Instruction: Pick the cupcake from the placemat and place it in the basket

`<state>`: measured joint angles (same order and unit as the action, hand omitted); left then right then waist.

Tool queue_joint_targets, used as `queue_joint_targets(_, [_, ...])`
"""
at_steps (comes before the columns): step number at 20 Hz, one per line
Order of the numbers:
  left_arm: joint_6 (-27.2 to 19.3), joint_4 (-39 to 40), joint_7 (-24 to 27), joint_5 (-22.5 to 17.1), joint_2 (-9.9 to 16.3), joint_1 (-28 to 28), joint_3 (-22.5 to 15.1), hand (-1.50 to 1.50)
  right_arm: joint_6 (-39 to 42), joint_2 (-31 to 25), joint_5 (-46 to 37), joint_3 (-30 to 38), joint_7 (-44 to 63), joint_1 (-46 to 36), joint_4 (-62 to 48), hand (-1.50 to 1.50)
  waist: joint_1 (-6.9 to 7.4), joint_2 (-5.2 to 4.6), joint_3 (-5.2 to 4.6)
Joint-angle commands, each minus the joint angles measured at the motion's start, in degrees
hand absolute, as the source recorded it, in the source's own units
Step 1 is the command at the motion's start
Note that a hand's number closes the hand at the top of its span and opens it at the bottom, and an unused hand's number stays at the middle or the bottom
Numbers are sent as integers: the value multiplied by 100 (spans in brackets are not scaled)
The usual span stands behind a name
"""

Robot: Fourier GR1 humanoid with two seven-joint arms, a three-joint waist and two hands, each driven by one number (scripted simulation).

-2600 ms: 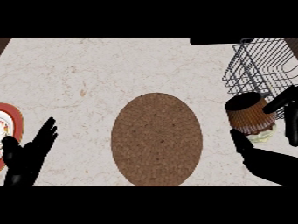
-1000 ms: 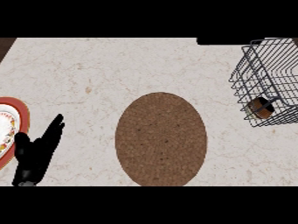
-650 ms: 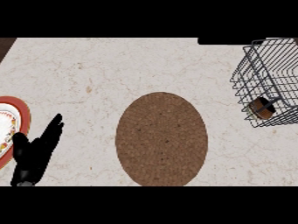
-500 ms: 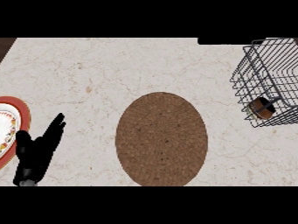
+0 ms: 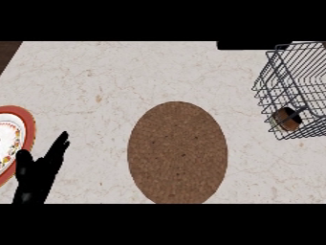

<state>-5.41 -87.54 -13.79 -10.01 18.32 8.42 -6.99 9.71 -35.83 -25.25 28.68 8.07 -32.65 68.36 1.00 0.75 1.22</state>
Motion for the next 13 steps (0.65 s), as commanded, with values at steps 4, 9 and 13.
queue_joint_targets(4, [32,715,107,38,-226,90,13,0,-67,-269,574,660,-101,-236,-374,-150,-117,-87,-124])
queue_joint_targets(9, [11,284,-210,84,-133,147,20,0,71,-919,837,1223,-290,-81,-989,-150,-103,-91,-117])
queue_joint_targets(13, [230,713,116,4,-48,65,243,0,318,-1442,966,1493,-107,-5,-1465,-150,-104,-101,-123])
